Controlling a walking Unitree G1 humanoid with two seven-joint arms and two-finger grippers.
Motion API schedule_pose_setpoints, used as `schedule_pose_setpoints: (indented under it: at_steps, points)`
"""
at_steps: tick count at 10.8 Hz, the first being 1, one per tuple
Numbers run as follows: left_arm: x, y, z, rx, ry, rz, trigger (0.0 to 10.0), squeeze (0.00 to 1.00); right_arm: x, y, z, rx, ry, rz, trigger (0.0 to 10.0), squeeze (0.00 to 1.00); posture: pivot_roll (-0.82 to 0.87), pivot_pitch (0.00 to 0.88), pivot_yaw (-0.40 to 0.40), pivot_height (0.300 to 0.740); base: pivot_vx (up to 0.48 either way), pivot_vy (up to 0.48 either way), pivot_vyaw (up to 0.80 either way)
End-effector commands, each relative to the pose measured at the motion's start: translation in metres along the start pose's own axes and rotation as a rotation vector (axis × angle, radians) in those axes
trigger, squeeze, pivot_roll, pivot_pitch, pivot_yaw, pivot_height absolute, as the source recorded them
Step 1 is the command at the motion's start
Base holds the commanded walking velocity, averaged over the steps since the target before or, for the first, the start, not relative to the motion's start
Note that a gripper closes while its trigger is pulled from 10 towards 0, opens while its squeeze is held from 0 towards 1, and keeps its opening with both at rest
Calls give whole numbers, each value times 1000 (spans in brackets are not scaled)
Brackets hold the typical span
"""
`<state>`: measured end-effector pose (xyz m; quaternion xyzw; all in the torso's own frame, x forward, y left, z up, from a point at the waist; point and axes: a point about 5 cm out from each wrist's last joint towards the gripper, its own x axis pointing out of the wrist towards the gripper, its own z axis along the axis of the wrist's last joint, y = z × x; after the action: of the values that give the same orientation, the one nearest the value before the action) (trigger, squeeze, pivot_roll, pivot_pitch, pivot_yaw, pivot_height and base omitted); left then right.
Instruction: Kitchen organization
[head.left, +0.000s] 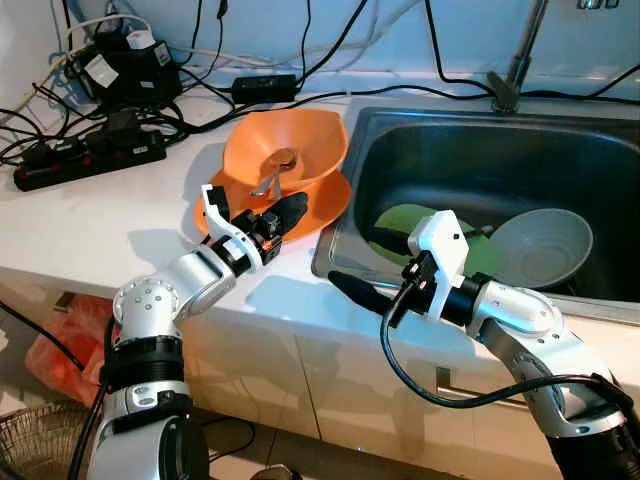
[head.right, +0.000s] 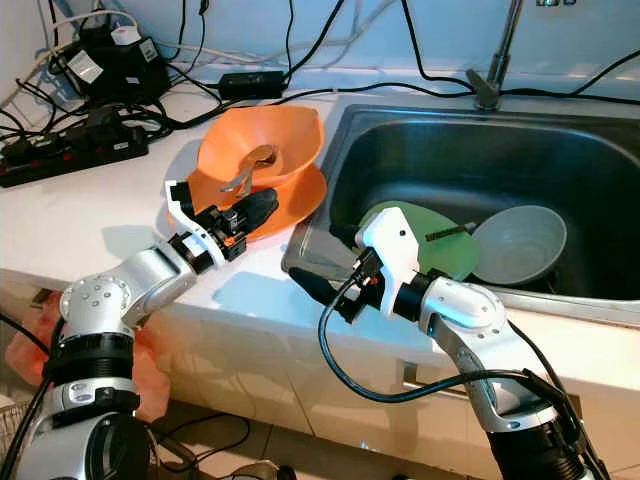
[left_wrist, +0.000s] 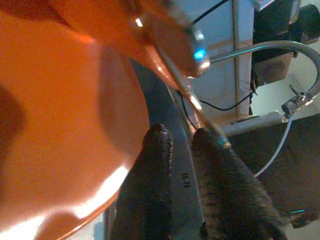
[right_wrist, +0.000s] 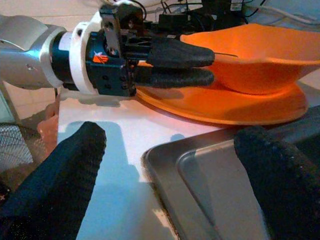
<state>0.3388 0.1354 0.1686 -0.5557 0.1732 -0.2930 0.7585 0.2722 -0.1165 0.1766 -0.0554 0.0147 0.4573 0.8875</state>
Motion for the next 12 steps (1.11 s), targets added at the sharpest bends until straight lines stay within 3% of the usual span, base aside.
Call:
schedule_pose_setpoints:
  at_steps: [1, 2, 3, 4, 5, 8, 12]
  points:
    - [-4, -1, 1, 19, 1, 2, 0, 0, 0, 2, 4, -7, -15, 5, 10000, 0, 83, 67, 126, 740, 0, 0, 0]
    - [-5, -2, 0, 24, 2, 3, 0, 0, 1, 1, 3, -7, -14, 6, 10000, 0, 84, 67, 127, 740, 0, 0, 0]
    - [-6, -3, -2, 52, 0, 3, 2118, 0, 1, 1, 3, -7, -16, 7, 10000, 0, 87, 66, 127, 740, 0, 0, 0]
    - [-6, -6, -3, 88, -9, 2, 10000, 247, 2, 1, 3, -6, -17, 6, 10000, 0, 87, 65, 127, 740, 0, 0, 0]
    - [-6, -10, -5, 89, 4, -18, 10000, 1000, 2, 1, 3, -7, -19, 8, 10000, 0, 88, 61, 127, 740, 0, 0, 0]
    - [-4, -17, -3, 84, -31, -37, 10000, 1000, 3, 0, 4, -13, -19, 7, 10000, 0, 87, 57, 126, 740, 0, 0, 0]
    - [-7, -14, 0, 81, -54, -7, 10000, 1000, 2, -1, 4, -15, -20, 10, 10000, 0, 87, 53, 122, 740, 0, 0, 0]
